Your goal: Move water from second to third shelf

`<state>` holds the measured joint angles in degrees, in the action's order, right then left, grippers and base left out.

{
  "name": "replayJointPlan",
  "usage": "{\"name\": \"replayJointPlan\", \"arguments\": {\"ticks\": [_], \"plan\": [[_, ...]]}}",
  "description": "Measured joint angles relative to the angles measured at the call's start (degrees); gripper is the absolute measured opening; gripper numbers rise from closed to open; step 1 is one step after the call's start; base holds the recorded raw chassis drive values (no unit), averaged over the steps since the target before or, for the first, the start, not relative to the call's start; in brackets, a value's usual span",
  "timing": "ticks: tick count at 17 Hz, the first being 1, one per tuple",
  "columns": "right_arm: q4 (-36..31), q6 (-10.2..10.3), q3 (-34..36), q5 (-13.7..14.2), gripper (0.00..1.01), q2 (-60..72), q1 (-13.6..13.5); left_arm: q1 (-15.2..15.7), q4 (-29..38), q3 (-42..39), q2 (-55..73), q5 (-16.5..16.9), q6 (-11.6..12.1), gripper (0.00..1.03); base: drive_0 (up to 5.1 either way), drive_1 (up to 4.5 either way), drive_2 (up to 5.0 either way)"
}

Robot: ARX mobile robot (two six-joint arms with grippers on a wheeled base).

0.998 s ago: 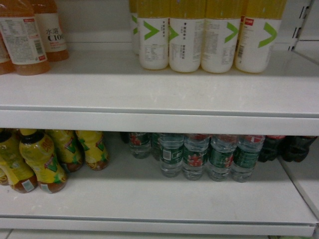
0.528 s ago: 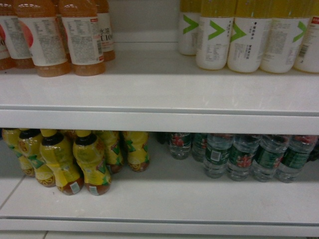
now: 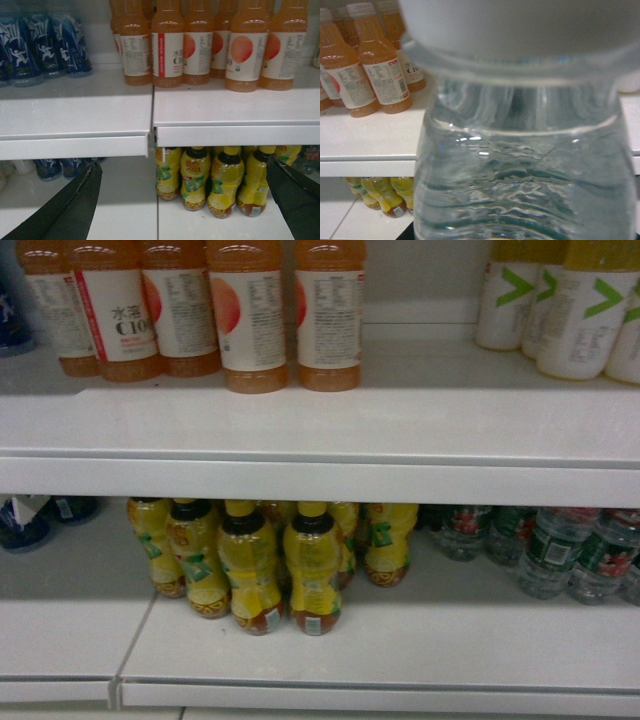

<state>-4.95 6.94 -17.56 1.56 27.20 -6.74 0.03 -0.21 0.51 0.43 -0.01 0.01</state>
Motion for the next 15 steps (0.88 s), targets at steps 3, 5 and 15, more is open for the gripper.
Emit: {"name": "replayJointPlan", "arguments": {"ticks": [3,5,15], "plan": [[-0.02,-0.02,0.0,-0.04,0.43,0.04,0.0,0.0,-0.02,0.0,0.0,0.0,0.0,0.98,-4.7,2.28,2.3],[0.0,-0.02,0.0,-0.07,0.43,0.07,0.0,0.0,-0.09,0.0,0.0,-0.02,-0.02,0.98,-4.8,2.25,2.2],[0.17,0.0,0.0,-0.04,0.43,0.07,0.0,0.0,-0.13,0.0,0.0,-0.02,-0.02,0.98,-4.7,2.31,2.3]]}}
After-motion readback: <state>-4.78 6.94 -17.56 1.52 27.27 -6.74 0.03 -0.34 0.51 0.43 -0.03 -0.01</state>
